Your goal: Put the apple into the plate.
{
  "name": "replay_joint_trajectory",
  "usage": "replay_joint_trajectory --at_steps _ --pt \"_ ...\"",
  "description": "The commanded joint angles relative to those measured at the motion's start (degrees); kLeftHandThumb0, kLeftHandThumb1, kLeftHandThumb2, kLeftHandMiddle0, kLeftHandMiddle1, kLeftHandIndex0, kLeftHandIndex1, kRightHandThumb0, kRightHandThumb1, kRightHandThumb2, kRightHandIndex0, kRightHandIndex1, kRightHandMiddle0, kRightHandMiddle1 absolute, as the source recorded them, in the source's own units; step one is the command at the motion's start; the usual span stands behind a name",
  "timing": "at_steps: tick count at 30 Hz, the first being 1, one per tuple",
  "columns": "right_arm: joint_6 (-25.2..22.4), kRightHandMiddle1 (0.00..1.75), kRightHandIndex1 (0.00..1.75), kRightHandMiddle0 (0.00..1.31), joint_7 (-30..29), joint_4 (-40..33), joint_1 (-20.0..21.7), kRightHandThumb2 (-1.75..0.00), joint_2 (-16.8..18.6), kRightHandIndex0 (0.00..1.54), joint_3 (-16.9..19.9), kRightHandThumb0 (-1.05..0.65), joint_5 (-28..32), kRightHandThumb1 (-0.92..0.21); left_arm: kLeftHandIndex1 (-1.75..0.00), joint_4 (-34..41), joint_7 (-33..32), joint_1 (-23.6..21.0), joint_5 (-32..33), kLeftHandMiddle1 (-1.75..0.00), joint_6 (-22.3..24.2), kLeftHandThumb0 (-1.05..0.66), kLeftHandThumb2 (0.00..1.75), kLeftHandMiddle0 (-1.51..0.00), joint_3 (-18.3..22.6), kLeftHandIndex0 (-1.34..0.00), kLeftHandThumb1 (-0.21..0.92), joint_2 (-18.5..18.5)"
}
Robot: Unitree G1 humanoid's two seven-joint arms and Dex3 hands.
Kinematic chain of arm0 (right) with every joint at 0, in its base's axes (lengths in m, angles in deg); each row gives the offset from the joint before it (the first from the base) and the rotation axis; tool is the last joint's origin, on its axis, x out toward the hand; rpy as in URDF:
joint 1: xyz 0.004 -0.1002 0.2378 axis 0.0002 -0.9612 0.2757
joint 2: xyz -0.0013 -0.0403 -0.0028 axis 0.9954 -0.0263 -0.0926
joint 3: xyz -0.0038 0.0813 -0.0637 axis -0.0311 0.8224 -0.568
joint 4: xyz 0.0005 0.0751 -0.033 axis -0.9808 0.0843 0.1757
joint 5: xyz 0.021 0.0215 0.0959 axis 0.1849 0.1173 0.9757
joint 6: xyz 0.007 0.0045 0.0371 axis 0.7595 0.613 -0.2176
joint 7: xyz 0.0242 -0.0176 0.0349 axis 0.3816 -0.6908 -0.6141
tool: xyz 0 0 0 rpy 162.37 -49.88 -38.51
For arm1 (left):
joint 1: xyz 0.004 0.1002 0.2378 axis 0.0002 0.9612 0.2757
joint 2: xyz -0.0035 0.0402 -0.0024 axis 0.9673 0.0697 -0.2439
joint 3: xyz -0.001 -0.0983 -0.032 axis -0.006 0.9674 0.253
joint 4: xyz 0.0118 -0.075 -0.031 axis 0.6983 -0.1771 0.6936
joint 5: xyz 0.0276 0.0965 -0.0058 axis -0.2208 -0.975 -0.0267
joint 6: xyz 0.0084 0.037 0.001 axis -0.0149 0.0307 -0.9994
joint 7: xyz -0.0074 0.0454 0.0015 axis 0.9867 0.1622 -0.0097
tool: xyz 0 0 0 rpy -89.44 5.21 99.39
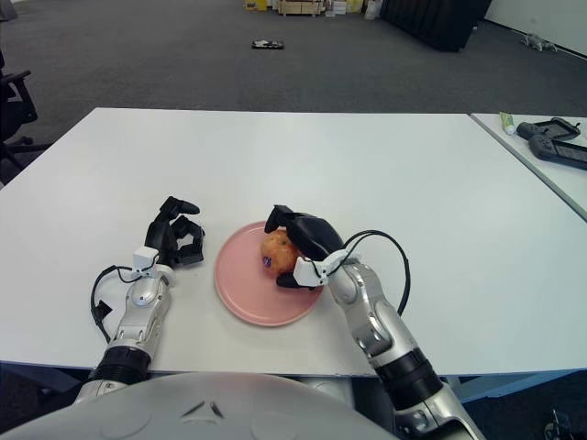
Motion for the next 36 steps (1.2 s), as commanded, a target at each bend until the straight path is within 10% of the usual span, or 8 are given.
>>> replay_joint_trajectory --at_steps 1,8,29,36 --pt "3.35 0.35 0.23 0.01 0.95 -0.64 0.98 -0.64 -1.59 0.01 1.64 -0.85 3.25 -0.68 -1.71 -1.69 0.96 0.52 0.67 -1.74 -0.01 -0.01 1.50 -0.73 0.09 -0.52 0.16 0.26" --pt "8.52 0.02 0.02 0.00 3.87 -1.58 1.13 -0.46 -3.11 0.00 3.72 -1.02 11.12 -0.77 -1.73 -1.51 -0.08 0.50 -0.29 -1.75 0.95 -0.01 1.49 -0.71 0.08 -0.49 0.18 0.43" --pt "3.09 0.00 0.00 0.00 10.31 -8.78 -2.64 -0.23 -1.06 0.00 7.33 -1.05 29.33 -0.92 -1.75 -0.83 2.33 0.84 2.10 -1.74 0.68 -0.01 1.36 -0.62 0.17 -0.40 0.30 0.15" --pt "6.04 0.00 0.00 0.00 8.53 -3.08 -2.53 -0.30 0.73 0.00 9.63 -1.05 30.94 -0.92 -1.74 -1.10 2.63 0.83 2.11 -1.75 -0.19 -0.01 1.52 -0.73 0.15 -0.50 0.15 0.19"
